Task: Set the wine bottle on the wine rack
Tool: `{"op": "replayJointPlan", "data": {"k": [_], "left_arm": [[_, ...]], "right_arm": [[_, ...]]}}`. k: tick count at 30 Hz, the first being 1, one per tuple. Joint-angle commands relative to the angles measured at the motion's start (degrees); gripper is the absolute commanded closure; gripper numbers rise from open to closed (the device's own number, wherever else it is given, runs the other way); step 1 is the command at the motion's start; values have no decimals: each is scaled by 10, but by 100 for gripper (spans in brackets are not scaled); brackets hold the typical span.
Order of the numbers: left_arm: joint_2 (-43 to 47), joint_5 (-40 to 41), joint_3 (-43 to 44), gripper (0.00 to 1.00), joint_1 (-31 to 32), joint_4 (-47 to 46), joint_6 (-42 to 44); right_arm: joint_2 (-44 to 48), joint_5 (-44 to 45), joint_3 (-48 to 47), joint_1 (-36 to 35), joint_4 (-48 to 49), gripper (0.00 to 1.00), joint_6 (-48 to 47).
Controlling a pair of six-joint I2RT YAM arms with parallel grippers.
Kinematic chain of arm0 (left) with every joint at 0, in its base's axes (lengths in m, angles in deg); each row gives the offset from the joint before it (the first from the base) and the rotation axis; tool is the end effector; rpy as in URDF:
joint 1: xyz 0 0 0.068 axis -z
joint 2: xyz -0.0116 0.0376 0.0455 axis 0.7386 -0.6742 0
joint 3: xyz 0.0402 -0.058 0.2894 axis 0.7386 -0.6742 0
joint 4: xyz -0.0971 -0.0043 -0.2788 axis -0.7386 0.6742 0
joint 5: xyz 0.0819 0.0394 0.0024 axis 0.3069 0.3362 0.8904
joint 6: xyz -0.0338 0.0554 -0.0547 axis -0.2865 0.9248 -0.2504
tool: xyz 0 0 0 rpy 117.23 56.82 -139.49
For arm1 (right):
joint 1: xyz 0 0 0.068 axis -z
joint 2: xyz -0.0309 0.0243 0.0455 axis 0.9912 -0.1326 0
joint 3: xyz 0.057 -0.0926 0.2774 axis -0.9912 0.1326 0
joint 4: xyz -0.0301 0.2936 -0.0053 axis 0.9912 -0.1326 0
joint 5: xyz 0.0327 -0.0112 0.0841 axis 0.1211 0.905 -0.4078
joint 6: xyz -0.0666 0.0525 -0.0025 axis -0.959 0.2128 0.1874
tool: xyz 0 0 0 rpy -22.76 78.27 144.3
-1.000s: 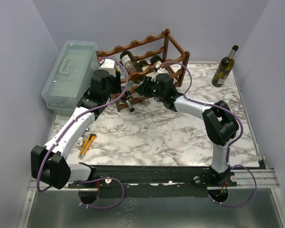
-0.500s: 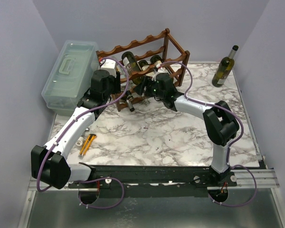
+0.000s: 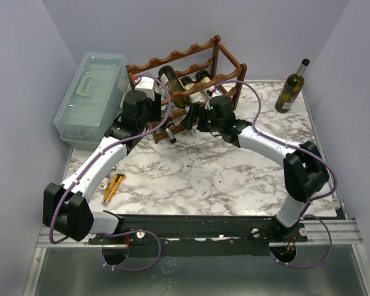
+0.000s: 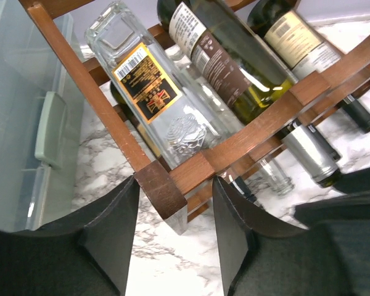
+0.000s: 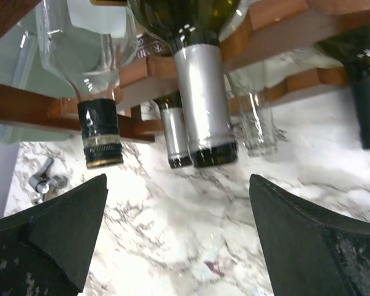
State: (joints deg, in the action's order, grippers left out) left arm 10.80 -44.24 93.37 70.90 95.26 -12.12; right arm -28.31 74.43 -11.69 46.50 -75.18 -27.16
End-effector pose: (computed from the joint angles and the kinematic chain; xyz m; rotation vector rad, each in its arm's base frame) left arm 0.3526 -0.1343 0.3508 0.1517 1.8763 -0.1356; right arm 0.3898 0.2878 0.2457 -0.0833 2.1217 0.8158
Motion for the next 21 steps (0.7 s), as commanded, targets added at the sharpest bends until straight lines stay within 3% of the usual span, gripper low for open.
{"op": "replayJointPlan", "data": {"k": [1,4,10,15,21], "left_arm": [[-24,29,-9,29,9,52,-8],[-13,20,-3,16,9,56,3],[-6,-5,28,1,8,76,-51],[24,14,33,1,8,81,-94],[50,14,74,1,9,88,-94]], "right_arm": [[72,54,-26,0,-142,0,-35],[130,41,-7,1,-143,0,-32],[191,-33,4,0,-170,0,-18],[280,-12,36,0,-197,0,-37],[387,95,38,0,-272,0,-96]]}}
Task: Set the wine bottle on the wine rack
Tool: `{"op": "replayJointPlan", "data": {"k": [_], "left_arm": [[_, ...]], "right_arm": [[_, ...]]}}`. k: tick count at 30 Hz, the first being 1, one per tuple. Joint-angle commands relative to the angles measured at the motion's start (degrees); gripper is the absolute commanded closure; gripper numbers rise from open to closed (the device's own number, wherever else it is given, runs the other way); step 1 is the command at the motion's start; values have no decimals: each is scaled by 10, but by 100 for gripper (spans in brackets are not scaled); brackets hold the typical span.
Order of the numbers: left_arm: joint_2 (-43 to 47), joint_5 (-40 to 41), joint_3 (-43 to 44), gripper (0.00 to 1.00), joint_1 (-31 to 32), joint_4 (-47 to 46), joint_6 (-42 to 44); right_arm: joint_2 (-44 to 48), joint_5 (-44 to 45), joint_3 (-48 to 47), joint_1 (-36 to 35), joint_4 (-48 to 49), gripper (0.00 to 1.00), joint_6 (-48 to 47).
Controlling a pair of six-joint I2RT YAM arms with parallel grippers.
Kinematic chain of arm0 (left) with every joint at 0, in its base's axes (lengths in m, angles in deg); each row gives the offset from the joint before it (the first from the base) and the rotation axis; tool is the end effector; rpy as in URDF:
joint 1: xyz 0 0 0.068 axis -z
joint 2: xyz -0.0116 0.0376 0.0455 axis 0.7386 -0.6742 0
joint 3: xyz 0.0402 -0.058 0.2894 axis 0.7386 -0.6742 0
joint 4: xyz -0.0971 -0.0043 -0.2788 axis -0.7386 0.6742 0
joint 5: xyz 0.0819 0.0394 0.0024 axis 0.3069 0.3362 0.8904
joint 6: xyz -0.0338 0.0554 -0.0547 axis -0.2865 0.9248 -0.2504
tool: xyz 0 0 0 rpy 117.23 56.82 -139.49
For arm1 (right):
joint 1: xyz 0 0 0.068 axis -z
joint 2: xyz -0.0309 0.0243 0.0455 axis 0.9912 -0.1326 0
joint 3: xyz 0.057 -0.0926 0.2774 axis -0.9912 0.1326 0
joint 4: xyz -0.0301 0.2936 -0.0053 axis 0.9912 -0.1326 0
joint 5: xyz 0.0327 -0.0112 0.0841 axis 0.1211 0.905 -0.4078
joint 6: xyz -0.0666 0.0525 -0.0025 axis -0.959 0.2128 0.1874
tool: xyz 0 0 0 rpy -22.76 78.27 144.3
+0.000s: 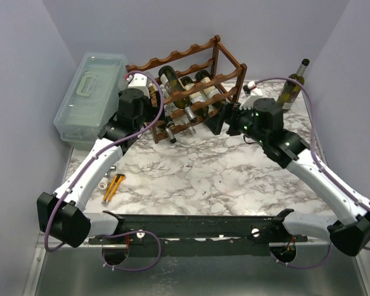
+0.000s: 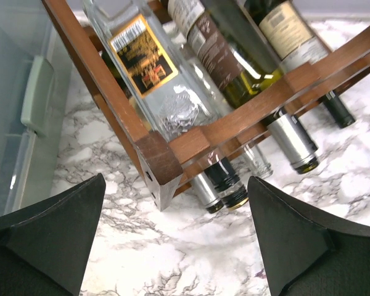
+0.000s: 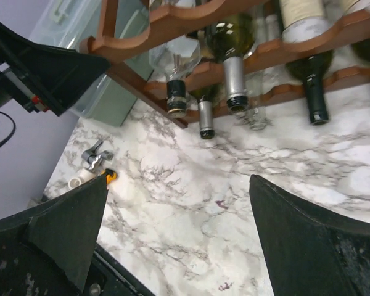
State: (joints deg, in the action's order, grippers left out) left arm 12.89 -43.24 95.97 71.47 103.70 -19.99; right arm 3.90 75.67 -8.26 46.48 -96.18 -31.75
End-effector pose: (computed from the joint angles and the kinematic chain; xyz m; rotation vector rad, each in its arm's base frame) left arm 0.3381 -0.1306 0.3626 0.0317 1.9472 -0.1979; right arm 0.2736 0.2019 0.3937 -0.1473 1.9642 0.8040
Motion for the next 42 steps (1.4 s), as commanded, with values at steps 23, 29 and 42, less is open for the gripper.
{"op": "replayJointPlan", "data": {"k": [23,29,42], "left_arm": [[92,-142,-20,1,-4,-77,74],[148,-97,-65,1,3,-123,73],[127,-57,-84,1,43,-139,91]], "right_arm": [[-31,370,-188,108,-148,0,-141],[-144,235,-284,303,-147,0,-89],[-428,273,-532,419,-92,0,-76]]}}
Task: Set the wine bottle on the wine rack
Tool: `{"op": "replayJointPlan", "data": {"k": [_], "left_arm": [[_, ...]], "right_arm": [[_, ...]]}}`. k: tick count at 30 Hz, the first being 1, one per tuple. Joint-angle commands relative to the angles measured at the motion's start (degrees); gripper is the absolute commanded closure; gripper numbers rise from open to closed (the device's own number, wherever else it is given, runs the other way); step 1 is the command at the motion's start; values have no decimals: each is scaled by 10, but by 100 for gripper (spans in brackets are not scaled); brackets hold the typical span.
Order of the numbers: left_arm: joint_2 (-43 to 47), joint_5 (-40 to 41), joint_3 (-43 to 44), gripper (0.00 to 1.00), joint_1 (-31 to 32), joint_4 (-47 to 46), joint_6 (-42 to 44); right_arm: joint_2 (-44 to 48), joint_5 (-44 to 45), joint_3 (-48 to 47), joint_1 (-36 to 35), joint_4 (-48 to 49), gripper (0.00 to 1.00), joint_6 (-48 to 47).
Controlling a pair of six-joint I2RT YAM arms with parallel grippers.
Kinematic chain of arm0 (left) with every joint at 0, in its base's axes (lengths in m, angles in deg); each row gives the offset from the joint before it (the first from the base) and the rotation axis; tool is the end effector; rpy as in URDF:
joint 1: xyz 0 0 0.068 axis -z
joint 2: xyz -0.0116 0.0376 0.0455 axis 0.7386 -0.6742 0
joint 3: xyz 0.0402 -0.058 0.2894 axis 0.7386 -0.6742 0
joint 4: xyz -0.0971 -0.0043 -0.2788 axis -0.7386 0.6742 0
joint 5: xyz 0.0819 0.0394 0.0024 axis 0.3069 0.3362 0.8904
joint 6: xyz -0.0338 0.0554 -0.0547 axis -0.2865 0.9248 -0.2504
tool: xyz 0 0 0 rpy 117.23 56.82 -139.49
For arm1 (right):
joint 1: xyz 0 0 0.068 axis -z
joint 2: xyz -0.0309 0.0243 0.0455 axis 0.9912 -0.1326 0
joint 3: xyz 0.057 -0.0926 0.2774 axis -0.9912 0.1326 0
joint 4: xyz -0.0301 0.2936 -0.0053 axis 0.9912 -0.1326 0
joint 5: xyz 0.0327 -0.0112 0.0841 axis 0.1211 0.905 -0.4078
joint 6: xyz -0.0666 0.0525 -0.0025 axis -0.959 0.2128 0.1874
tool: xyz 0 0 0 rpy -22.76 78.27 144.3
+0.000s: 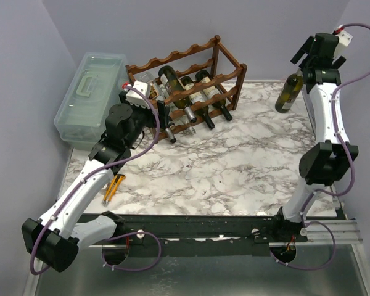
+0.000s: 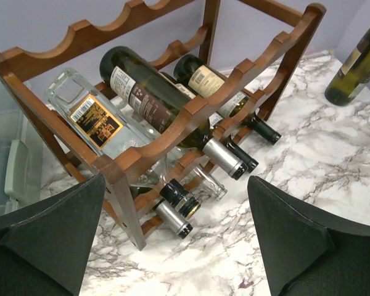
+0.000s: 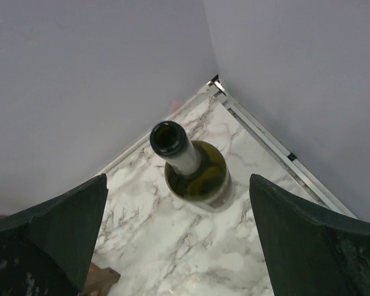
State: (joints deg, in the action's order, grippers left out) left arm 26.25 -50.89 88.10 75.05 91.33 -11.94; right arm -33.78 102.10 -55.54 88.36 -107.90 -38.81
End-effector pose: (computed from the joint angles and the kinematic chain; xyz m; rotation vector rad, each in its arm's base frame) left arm 0.2768 -0.1353 0.4081 0.2474 1.6341 -0.3488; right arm 0.5003 -0.0829 0.4433 0.7241 1.7538 -0.2109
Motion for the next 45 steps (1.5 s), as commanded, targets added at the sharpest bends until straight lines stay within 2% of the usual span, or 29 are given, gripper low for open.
{"op": "replayJointPlan", "data": {"k": [1,6,11,14,16,20,22,24,27,29,35,39,42,45], "left_arm": [[-9,19,-6,1,8,-15,11],[-17,21,-6,1,7,-15,14],[-28,27,-7,1,8,-15,20],[-34,27,-9,1,8,-17,22],[-37,25,-10,1,8,-19,21],[-40,23,-13,1,8,-21,23],[-40,21,-13,1,9,-21,24],[-40,20,-14,1,8,-22,25],[-42,15,-14,1,8,-22,24],[-41,8,-13,1,9,-22,20],[-48,-37,-11,1,9,-22,-12],[-59,-87,-7,2,9,-22,-20],[-63,-113,-5,2,13,-38,-22],[-73,-148,-5,2,19,-53,-27]], "right_arm": [[-66,10,-72,-1,31,0,-4],[-113,25,-68,-1,88,1,-9],[-148,65,-58,0,118,14,-18],[-151,69,-19,-1,180,32,-37],[-166,73,-10,-1,208,41,-52],[-191,48,-45,-11,156,74,-67],[-171,34,-14,-28,151,85,-79],[-129,58,39,-56,146,98,-86],[-24,75,170,-94,163,99,-85],[43,76,247,-107,136,99,-50],[253,-63,477,-115,99,99,7],[358,-174,561,-124,70,99,16],[412,-230,588,-128,34,100,30],[452,-343,622,-129,50,99,69]]}}
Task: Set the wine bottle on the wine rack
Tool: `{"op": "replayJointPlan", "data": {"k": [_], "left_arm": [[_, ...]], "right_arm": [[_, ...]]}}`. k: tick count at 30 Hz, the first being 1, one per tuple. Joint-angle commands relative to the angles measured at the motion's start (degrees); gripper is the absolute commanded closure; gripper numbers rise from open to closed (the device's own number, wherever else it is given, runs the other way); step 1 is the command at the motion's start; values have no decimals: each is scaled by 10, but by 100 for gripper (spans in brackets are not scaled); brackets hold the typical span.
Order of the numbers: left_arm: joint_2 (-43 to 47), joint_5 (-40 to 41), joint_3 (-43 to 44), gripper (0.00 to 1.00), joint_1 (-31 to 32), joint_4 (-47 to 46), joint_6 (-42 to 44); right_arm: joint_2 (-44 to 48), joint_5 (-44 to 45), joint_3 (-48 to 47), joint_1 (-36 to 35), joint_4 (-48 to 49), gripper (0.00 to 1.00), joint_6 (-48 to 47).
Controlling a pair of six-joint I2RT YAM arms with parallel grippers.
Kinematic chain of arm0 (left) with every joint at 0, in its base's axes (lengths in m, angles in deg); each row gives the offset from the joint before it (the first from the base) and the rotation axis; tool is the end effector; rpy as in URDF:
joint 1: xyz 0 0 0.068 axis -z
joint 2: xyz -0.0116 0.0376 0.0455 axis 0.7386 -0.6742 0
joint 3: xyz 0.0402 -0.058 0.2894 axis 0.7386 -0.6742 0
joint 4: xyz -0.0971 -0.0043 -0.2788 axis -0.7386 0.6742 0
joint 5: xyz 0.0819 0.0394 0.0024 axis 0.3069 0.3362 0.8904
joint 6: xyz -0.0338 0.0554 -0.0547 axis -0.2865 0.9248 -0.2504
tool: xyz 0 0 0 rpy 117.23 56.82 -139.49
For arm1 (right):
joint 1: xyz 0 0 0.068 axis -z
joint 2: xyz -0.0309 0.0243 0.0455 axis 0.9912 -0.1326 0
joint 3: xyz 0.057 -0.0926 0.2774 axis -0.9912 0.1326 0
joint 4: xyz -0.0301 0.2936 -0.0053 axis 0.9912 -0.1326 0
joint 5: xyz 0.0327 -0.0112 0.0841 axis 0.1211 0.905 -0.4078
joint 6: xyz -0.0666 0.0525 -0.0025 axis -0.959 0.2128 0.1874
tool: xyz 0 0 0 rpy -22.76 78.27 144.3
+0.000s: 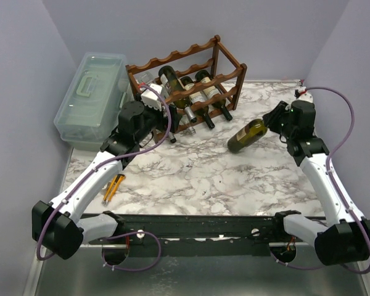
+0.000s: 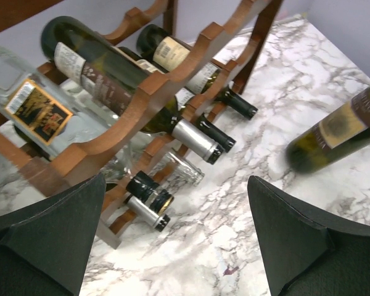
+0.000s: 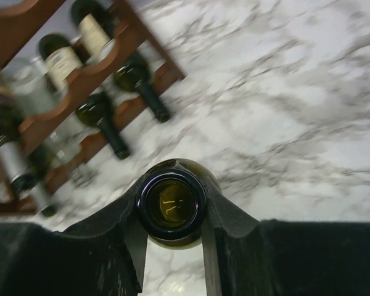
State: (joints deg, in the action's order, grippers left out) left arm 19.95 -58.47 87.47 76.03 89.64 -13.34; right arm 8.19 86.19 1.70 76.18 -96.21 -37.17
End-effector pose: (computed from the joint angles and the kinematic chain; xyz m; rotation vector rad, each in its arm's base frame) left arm 0.2975 -0.1637 0.3742 0.3608 1.7189 -0.4721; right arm 0.3175 0.0239 0.3436 0.3919 1.9480 0.1994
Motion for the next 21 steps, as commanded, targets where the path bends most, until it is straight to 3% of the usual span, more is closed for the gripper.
{"op": "replayJointPlan", "data": {"k": [1,6,14,21], "left_arm": [[-14,-87,2,2,13,-42,-16],[-28,-114,5,2,71,-48,23],[-47,-39,3,1,219,44,229],[-97,27,-21,1,260,81,292]], "right_arm": [[37,-230,66,-9,-51,99,73],[46,-358,137,-37,57,100,189],[56,-410,238,-103,287,99,359],[70,-385,244,-109,301,99,384]]}}
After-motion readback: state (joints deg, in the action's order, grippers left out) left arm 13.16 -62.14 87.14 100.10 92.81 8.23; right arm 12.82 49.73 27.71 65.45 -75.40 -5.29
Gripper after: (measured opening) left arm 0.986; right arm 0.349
